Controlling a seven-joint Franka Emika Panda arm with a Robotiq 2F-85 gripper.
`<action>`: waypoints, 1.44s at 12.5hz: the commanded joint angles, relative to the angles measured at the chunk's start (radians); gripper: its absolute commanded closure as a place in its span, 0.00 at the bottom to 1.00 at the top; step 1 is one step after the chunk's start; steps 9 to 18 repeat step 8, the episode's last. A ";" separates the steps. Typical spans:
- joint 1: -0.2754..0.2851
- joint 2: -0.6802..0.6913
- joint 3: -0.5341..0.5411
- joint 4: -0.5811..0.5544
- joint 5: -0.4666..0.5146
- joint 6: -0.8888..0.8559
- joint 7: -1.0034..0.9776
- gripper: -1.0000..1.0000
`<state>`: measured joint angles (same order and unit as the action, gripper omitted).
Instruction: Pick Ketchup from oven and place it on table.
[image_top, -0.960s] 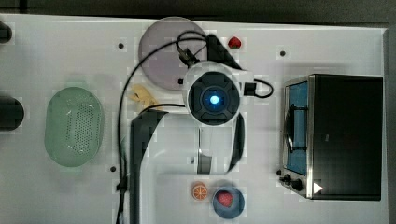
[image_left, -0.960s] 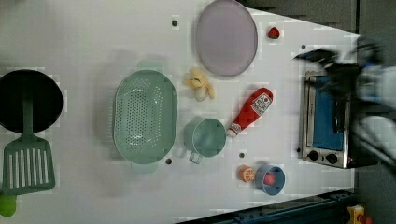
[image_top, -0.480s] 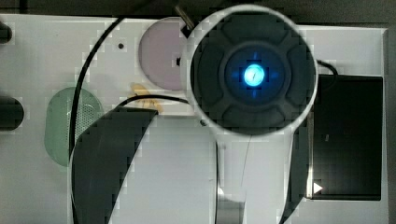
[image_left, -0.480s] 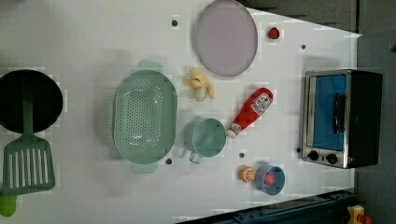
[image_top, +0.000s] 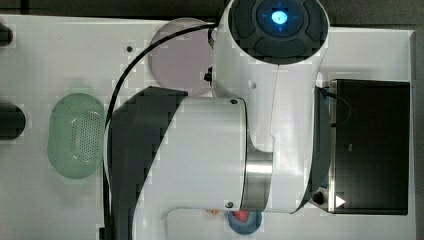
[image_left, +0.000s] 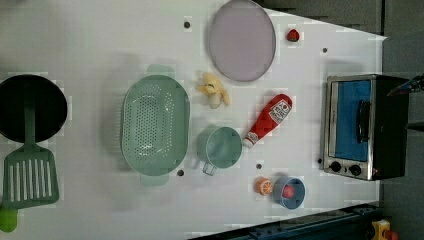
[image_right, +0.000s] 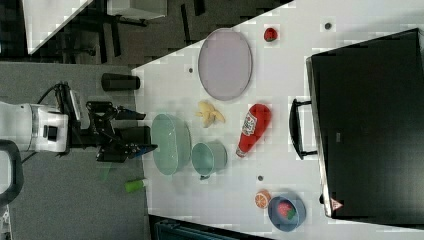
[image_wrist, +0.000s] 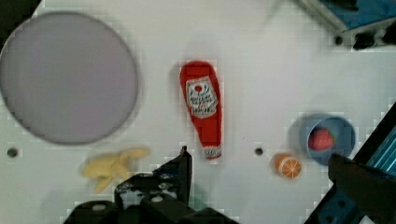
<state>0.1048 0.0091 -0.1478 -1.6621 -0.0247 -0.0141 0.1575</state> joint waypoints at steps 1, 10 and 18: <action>0.020 -0.023 -0.016 0.019 0.001 0.035 0.032 0.00; 0.020 -0.019 -0.016 0.015 0.001 0.035 0.032 0.00; 0.020 -0.019 -0.016 0.015 0.001 0.035 0.032 0.00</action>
